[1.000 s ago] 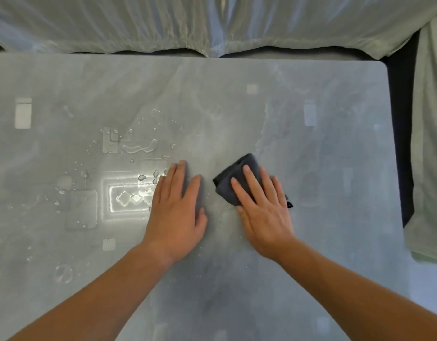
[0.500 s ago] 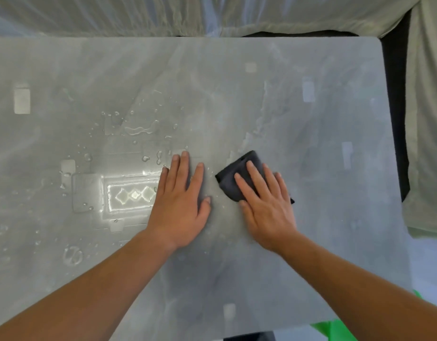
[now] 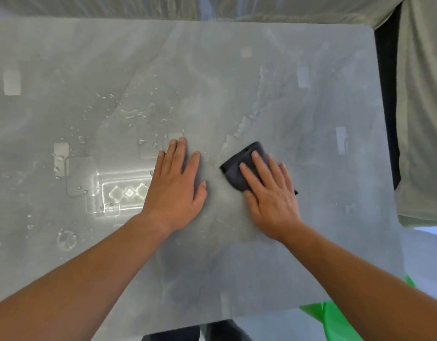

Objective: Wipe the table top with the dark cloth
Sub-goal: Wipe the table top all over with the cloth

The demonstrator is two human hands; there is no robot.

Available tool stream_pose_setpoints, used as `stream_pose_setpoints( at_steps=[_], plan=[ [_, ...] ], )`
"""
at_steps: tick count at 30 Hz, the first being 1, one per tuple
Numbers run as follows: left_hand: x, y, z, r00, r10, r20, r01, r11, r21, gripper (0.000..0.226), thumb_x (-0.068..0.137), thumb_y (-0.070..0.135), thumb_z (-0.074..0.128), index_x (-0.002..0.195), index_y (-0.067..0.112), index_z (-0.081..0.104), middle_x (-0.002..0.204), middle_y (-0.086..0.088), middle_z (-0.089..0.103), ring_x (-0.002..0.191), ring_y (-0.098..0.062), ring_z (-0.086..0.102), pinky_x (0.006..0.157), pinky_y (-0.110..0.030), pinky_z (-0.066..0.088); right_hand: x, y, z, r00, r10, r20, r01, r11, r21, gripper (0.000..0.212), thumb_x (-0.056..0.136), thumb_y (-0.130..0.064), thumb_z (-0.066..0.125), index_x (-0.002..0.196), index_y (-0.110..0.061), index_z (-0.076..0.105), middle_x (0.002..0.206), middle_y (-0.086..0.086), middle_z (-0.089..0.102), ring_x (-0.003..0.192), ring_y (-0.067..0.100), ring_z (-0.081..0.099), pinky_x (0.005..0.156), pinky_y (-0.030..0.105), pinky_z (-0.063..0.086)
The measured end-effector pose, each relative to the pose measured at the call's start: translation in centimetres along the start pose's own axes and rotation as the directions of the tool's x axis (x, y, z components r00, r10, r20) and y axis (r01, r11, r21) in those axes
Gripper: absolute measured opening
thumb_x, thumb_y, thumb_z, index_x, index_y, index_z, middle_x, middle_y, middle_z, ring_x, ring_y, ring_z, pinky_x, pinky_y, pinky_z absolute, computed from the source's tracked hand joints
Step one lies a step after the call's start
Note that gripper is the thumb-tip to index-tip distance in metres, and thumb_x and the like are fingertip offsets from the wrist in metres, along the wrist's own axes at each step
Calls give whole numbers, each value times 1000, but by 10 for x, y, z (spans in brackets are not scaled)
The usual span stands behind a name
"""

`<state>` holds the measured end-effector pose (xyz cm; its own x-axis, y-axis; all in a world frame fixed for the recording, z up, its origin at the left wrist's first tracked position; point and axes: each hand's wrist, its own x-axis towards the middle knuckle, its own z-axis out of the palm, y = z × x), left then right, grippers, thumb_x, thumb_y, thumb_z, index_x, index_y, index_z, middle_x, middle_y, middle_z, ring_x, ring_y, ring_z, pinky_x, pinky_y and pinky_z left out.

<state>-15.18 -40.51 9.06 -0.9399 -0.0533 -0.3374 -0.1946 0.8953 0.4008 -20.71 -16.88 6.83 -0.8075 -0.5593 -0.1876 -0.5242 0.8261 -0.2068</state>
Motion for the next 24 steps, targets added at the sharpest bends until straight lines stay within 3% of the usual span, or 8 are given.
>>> stream_pose_setpoints(
  at_steps=[4, 6, 11, 13, 16, 18, 21, 24],
  plan=[
    [-17, 5, 8, 998, 24, -50, -24, 1000, 5, 65, 97, 46, 27, 154, 15, 27, 166, -16, 0, 153, -27, -10, 123, -46, -2, 24, 2, -6, 957, 288, -32, -282, 950, 133, 57, 102, -36, 34, 158, -32, 22, 169, -3, 7, 155, 26, 2, 125, 45, -1],
    [-30, 9, 16, 997, 24, -67, -24, 1000, 0, 62, 97, 44, 28, 151, 14, 34, 166, -17, 5, 153, -29, -4, 123, -48, 0, 10, -20, 2, 947, 316, -57, -307, 944, 124, 58, 102, -35, 33, 159, -32, 20, 169, -3, 5, 155, 28, 0, 125, 45, -2],
    [-70, 18, 34, 998, 38, -42, -34, 995, 90, 59, 97, 42, 31, 147, 13, 38, 165, -18, 10, 153, -31, 2, 122, -51, 7, -56, -34, 20, 999, -53, 2, 53, 998, 33, 54, 102, -35, 42, 155, -26, 34, 167, 4, 18, 152, 36, 16, 124, 53, 11],
    [-79, 17, 38, 998, 39, -42, -34, 993, 110, 59, 97, 42, 31, 148, 12, 38, 164, -19, 12, 153, -32, 5, 122, -51, 8, -46, -14, 15, 997, -78, -9, 79, 997, 20, 53, 102, -35, 42, 154, -26, 35, 166, 3, 20, 152, 35, 18, 124, 52, 12],
    [-86, 18, 40, 998, 29, -58, -22, 992, 121, 59, 98, 41, 32, 149, 12, 37, 163, -21, 14, 152, -35, 9, 122, -50, 9, -17, 4, 7, 973, 225, -59, -218, 971, 103, 56, 102, -35, 35, 157, -31, 25, 169, -1, 10, 154, 30, 8, 125, 48, 3],
    [-89, 19, 40, 998, 27, -60, -18, 990, 138, 58, 98, 41, 33, 149, 12, 36, 163, -20, 15, 152, -34, 9, 123, -49, 8, -16, -9, 8, 942, 327, -73, -314, 938, 146, 57, 103, -34, 32, 158, -32, 20, 169, -2, 5, 155, 30, 3, 125, 48, 1],
    [-98, 21, 41, 999, 2, -54, 6, 990, 143, 58, 98, 41, 34, 149, 14, 34, 164, -18, 12, 152, -33, 6, 123, -47, 7, -53, -39, 22, 995, 92, -49, -89, 994, 68, 57, 102, -33, 36, 158, -27, 26, 168, 5, 12, 153, 37, 10, 123, 54, 9],
    [-114, 23, 45, 998, -44, -49, 50, 989, 138, 58, 99, 42, 33, 149, 14, 32, 164, -18, 11, 153, -32, 3, 123, -47, 7, -83, -36, 25, 982, -184, 36, 184, 983, 11, 55, 101, -33, 40, 155, -25, 32, 167, 7, 18, 151, 39, 16, 121, 58, 15]
  ],
)
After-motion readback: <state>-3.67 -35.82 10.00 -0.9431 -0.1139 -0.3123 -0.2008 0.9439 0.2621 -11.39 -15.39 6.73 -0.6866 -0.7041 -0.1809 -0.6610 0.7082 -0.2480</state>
